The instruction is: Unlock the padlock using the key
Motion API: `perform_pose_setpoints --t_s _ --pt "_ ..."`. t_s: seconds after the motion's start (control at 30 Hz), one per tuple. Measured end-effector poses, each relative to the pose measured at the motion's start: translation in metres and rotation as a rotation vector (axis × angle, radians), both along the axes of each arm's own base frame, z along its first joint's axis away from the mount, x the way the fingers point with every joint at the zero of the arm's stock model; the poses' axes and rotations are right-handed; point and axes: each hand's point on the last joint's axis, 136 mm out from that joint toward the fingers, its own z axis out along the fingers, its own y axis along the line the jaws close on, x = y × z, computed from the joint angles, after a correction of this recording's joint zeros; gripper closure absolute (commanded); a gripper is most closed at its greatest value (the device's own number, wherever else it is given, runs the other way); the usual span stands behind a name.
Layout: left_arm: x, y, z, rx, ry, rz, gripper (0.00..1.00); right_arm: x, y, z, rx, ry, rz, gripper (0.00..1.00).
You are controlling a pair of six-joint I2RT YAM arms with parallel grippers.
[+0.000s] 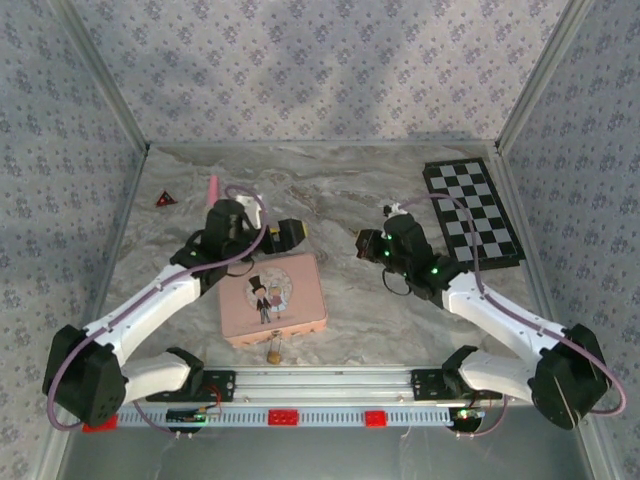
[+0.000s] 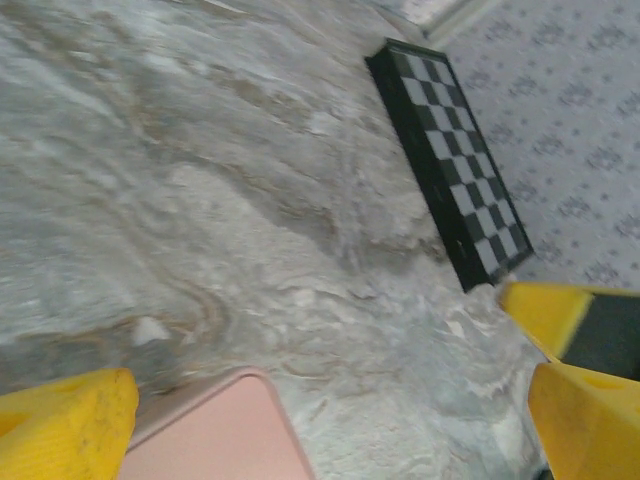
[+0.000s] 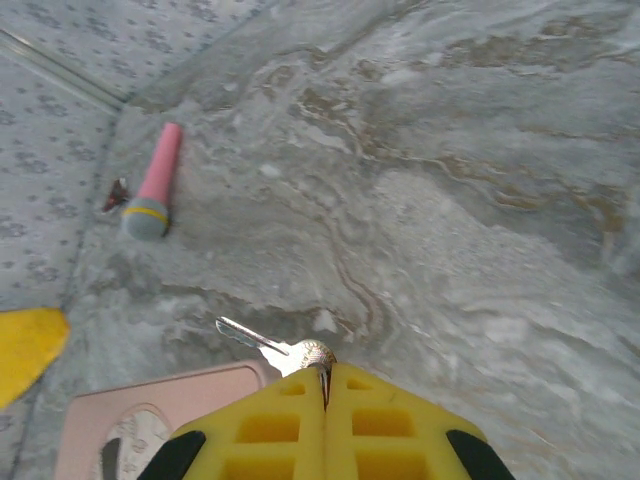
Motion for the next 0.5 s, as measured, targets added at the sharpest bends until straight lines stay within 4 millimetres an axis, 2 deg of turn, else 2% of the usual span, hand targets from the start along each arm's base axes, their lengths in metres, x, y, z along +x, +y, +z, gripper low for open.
perform_pose_setpoints --t_s 0.1,0.17,0.3,0.43,0.5 --pt "-0.007 -0.025 0.005 -0.015 -0.022 -0.064 0.03 0.008 0.008 0.004 0.051 -0.014 0.035 1.0" --pt "-0.008 -0.036 0.007 -0.025 -0.033 -0.086 0.11 0.013 0.012 0.007 0.082 -0.022 0.054 1.0" --pt "-0.001 -0.046 0.013 -0.038 -0.042 -0.081 0.21 0.018 0.017 0.014 0.152 -0.042 0.098 1.0" --pt "0.007 -0.052 0.018 -0.049 -0.049 -0.063 0.26 0.017 0.023 0.021 0.192 -0.063 0.143 1.0" --pt "0.01 -0.055 0.019 -0.053 -0.048 -0.06 0.32 0.015 0.026 0.025 0.209 -0.074 0.167 1.0"
